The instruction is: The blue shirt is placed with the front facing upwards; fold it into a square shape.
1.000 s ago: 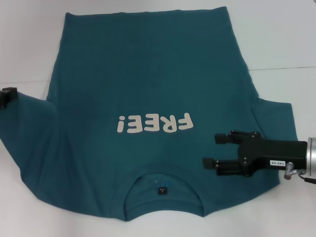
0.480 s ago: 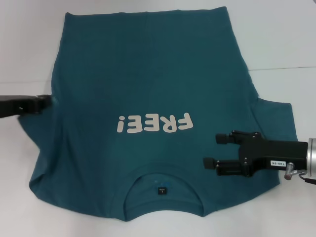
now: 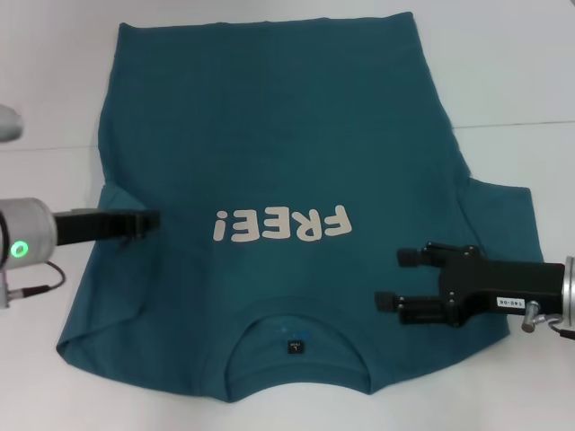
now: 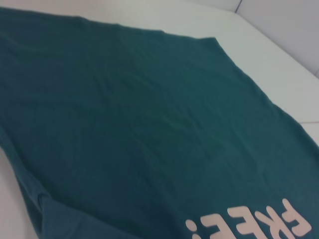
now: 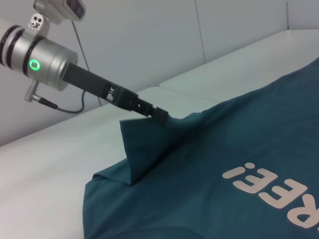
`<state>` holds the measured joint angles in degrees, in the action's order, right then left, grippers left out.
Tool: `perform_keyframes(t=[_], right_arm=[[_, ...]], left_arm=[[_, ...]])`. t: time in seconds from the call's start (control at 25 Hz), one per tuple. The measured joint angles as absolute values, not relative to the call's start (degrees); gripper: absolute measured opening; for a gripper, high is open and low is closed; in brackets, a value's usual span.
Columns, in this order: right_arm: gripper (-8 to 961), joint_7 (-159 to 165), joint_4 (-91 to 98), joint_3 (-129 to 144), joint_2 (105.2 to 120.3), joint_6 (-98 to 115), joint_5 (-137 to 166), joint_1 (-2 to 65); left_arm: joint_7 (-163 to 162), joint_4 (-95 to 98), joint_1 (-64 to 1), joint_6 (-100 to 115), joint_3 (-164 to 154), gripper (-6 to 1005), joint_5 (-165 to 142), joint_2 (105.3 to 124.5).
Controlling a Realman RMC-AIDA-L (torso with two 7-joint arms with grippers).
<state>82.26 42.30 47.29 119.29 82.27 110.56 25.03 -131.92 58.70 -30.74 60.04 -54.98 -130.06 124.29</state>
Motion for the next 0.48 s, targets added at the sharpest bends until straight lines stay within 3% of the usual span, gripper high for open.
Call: perform_keyframes(t=[0.48], right_arm=[[934, 82.37, 42.36, 47.29, 119.12, 82.26, 110.57, 24.69]], left_arm=[[-126.76, 52.27, -31.44, 56.41, -59.81, 42, -122.75, 124.19]])
